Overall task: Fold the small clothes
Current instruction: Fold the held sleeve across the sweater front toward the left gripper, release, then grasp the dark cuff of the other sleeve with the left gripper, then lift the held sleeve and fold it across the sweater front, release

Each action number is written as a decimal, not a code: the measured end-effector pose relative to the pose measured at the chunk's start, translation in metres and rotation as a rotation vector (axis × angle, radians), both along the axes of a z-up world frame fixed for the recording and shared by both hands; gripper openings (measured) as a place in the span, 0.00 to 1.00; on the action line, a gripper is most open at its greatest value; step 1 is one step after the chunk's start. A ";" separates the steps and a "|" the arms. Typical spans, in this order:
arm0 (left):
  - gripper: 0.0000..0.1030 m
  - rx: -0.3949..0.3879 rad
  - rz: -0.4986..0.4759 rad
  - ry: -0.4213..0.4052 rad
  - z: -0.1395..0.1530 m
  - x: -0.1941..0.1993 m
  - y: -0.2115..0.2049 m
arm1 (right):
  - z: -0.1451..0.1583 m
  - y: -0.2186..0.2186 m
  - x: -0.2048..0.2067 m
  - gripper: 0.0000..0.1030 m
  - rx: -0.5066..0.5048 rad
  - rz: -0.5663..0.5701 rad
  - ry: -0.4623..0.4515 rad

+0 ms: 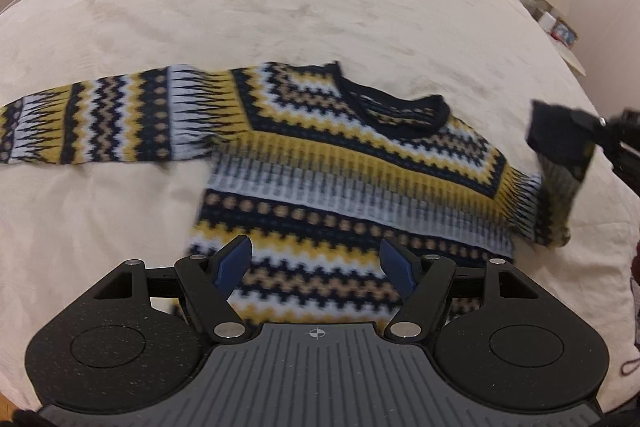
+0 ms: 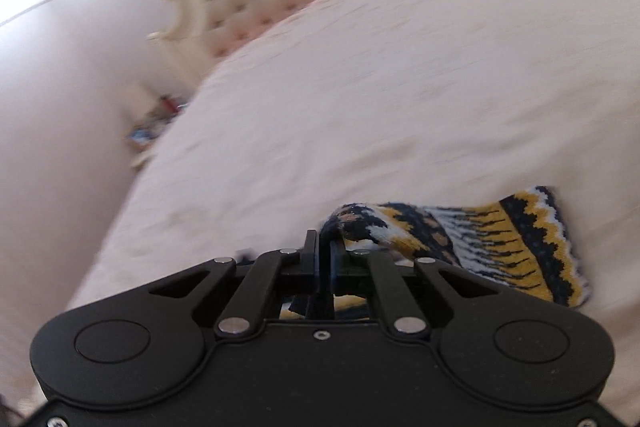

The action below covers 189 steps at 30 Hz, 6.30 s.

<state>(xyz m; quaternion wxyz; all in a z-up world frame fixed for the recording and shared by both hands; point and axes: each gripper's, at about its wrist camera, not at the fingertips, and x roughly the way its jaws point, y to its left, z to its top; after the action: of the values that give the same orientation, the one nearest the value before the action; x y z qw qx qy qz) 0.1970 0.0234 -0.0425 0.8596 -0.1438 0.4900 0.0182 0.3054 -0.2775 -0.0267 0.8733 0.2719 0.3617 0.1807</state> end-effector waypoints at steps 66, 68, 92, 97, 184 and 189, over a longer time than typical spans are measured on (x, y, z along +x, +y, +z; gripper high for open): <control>0.15 0.737 -0.328 0.018 -0.104 0.083 0.000 | -0.115 -0.006 -0.012 0.49 -0.182 0.228 0.340; 0.15 0.682 -0.284 0.016 -0.095 0.080 0.009 | -0.115 -0.006 -0.010 0.51 -0.181 0.225 0.341; 0.33 0.011 0.040 0.115 -0.107 0.115 0.019 | -0.127 -0.018 0.036 0.69 -0.268 0.182 0.282; 0.33 -0.006 0.059 0.176 -0.130 0.122 0.029 | -0.128 -0.035 0.062 0.69 -0.313 0.106 0.246; 0.06 -0.130 0.629 -0.284 -0.067 -0.007 0.389 | -0.053 0.199 -0.042 0.99 -0.353 0.445 0.092; 0.06 -0.120 0.519 -0.379 -0.021 0.011 0.358 | -0.057 0.184 -0.051 0.99 -0.315 0.435 0.099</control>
<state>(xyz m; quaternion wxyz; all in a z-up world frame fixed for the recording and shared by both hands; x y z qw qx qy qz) 0.2080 0.3817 -0.0634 0.8922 -0.3150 0.2685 0.1808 0.2547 -0.0931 -0.0842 0.8266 0.0569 0.4777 0.2921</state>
